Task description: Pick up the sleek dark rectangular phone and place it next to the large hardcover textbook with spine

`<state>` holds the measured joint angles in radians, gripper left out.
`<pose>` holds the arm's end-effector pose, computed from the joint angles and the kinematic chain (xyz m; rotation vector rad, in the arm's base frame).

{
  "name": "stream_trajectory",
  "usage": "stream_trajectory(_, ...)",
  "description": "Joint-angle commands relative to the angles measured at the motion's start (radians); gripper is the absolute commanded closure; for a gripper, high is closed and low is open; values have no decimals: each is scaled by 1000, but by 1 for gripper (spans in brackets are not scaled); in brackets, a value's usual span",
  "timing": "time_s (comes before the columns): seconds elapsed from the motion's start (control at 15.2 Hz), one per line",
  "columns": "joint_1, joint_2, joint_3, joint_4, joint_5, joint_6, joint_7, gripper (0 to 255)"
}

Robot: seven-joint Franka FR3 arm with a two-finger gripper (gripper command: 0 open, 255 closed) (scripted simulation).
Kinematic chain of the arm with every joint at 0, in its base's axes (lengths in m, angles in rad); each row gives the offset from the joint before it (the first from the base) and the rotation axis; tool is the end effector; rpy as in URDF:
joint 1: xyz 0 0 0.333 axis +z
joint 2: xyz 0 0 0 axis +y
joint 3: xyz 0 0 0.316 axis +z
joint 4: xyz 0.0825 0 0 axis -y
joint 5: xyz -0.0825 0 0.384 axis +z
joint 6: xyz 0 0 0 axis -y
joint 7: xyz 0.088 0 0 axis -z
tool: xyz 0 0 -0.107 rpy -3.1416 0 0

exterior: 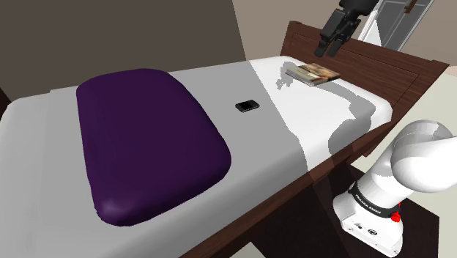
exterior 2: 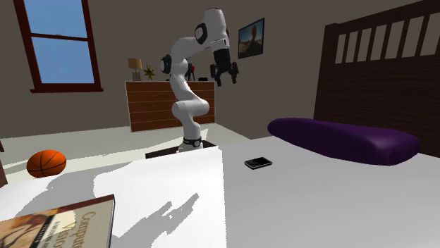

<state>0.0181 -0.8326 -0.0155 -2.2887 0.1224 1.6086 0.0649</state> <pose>0.2969 0.0114 0.6411 -2.9932 0.0799 -0.2213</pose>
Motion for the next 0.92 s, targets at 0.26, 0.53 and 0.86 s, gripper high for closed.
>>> stream_trajectory(0.26, 38, 76, -72, -46, -49, 92, -195, 0)
stream_trajectory(0.53, 76, 180, -140, -63, -90, 187, -385, 0)
stream_trajectory(0.86, 124, 341, -216, -48, -123, 303, -619, 0)
